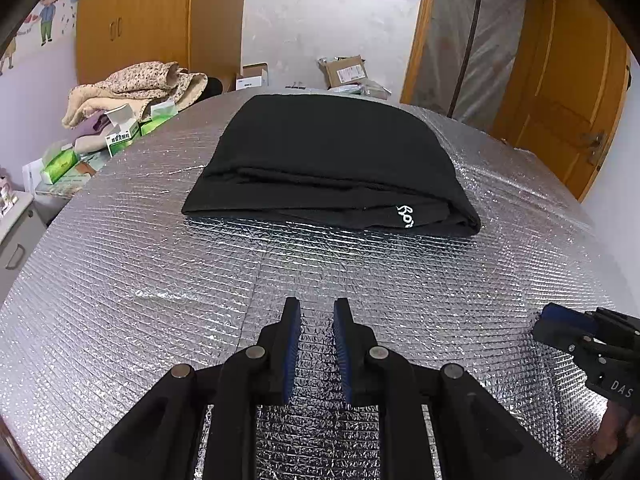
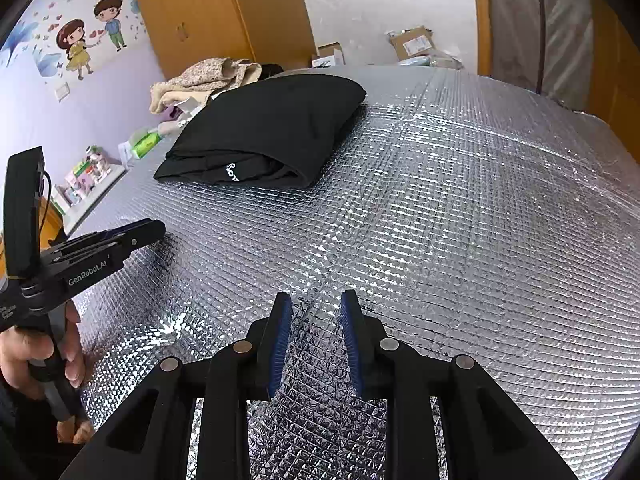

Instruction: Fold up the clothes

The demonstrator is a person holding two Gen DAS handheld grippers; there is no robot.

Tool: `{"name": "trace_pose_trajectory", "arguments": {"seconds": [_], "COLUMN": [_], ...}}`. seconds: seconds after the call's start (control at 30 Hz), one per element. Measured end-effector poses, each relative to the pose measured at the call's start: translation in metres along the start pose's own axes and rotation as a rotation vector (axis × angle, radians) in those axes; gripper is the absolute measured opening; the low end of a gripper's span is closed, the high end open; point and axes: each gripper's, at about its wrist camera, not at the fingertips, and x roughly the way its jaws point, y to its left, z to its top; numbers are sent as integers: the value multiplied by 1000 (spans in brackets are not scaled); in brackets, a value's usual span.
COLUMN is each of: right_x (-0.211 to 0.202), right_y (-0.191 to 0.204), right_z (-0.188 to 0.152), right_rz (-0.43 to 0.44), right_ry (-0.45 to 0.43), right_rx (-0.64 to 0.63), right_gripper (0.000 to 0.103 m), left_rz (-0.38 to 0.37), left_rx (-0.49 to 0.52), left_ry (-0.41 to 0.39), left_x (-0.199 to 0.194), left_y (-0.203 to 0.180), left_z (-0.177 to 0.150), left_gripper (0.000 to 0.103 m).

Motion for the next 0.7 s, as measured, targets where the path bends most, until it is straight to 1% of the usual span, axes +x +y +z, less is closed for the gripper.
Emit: {"name": "trace_pose_trajectory", "arguments": {"seconds": [0.23,0.5,0.6,0.7], "right_x": [1,0,1,1], "right_y": [1,8,10,10], "right_z": [1,0,-1,-1], "right_rz": [-4,-39,-48,-47], "right_ry": [0,2,3,2], "right_rx": [-5,-34,-40,-39], "right_gripper": [27,27,27,27], "left_rz": [4,8,1,-13], "left_rx": [7,14,13,12], "left_ry": [2,2,2,2], "left_x": [1,0,0,0], "left_y": [-1,-1,-1,-1], "left_z": [0,0,0,-1], "left_gripper": [20,20,22,26]}}
